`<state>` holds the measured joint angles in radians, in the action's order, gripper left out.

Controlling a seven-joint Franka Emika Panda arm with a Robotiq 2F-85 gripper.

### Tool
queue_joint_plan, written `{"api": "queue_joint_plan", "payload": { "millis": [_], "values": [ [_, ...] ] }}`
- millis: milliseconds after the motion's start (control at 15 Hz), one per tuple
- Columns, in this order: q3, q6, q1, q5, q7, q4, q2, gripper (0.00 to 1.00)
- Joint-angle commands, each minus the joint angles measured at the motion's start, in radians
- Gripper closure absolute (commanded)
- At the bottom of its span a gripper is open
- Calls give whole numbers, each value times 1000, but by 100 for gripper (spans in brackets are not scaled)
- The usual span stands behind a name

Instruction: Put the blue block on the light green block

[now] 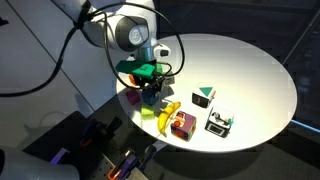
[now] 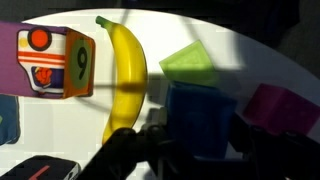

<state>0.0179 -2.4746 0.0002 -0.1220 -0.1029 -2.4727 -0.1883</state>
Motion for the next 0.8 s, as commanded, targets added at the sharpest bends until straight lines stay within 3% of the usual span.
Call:
{"api": "queue_joint_plan", "payload": {
  "millis": [0,733],
  "values": [
    [1,-7,-8,-13,-19,-46,38,69],
    [22,-130,2,-112,31,-129,51,69]
  ]
}}
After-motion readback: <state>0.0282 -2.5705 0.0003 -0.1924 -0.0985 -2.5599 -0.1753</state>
